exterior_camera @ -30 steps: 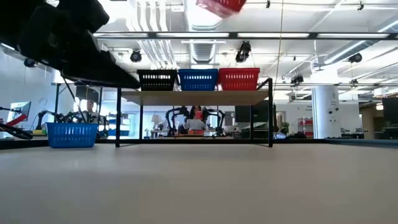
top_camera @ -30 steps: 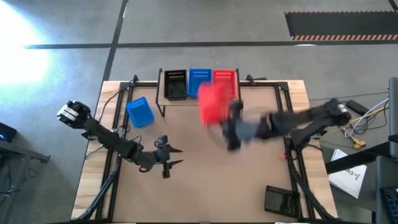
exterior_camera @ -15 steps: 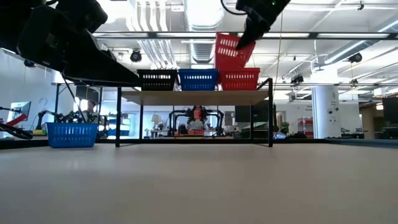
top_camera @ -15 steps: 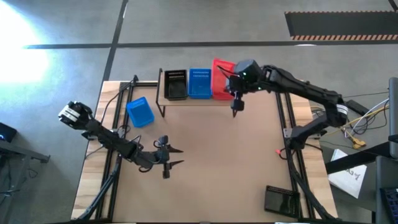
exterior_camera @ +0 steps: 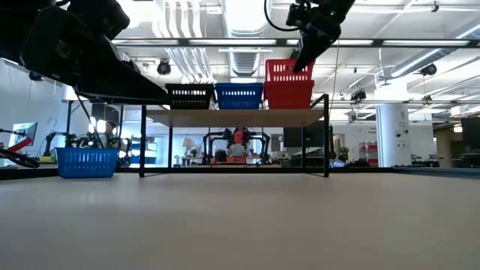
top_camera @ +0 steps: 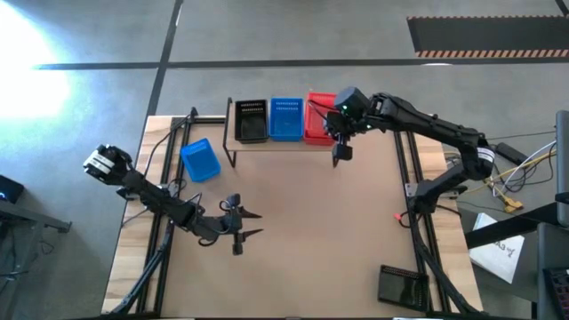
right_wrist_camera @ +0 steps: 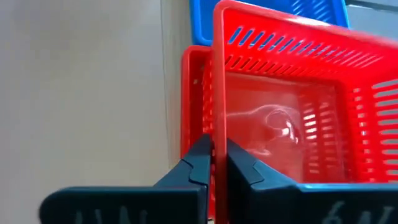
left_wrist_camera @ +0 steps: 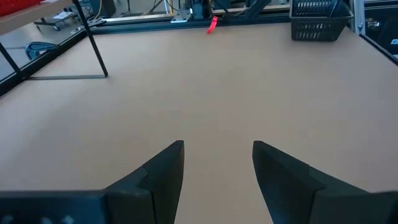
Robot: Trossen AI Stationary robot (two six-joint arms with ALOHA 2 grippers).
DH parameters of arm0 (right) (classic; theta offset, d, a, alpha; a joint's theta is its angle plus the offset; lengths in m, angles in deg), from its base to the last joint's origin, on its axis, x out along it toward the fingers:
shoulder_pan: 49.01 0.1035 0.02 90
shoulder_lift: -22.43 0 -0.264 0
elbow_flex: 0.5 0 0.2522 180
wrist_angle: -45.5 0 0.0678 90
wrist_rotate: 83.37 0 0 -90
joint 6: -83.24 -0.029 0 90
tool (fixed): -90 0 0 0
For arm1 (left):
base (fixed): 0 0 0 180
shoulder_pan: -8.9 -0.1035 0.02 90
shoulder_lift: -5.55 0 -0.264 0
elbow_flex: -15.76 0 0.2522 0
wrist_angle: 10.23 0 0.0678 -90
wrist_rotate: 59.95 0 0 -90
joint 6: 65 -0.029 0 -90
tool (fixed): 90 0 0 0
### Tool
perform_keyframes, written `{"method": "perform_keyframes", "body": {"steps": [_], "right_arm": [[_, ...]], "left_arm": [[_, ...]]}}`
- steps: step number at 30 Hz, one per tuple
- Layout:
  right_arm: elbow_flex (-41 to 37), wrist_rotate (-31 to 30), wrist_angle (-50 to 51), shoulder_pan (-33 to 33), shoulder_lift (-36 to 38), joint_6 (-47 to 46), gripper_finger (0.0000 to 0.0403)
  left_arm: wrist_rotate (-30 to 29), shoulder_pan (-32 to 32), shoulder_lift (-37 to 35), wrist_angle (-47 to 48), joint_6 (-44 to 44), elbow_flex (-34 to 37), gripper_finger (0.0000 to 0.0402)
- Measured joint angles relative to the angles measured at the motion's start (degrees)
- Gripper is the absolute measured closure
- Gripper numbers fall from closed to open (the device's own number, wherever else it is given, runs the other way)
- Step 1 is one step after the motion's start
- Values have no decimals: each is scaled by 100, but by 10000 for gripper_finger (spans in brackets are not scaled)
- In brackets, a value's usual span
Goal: Stack baskets on shelf by color
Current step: Stack the red bin on the red bins on the shelf
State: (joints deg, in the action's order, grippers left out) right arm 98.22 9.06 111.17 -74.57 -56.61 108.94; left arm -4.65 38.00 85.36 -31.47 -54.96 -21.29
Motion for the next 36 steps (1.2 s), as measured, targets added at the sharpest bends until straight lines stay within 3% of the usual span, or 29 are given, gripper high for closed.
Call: {"method": "perform_keyframes", "body": {"steps": [4,10,17,23,36], "right_arm": [[0,-28,11,2,24,55,362],[0,-688,-27,2,132,-124,289],[-32,-139,-80,95,167,-567,252],[-276,-74,-211,272,164,-561,257],[-662,-163,-1412,304,67,-574,319]], "left_arm": [[1,0,0,0,1,0,226],[1,0,0,0,1,0,226],[2,0,0,4,0,0,226],[2,0,0,4,2,0,226],[0,-17,0,2,0,-2,226]]}}
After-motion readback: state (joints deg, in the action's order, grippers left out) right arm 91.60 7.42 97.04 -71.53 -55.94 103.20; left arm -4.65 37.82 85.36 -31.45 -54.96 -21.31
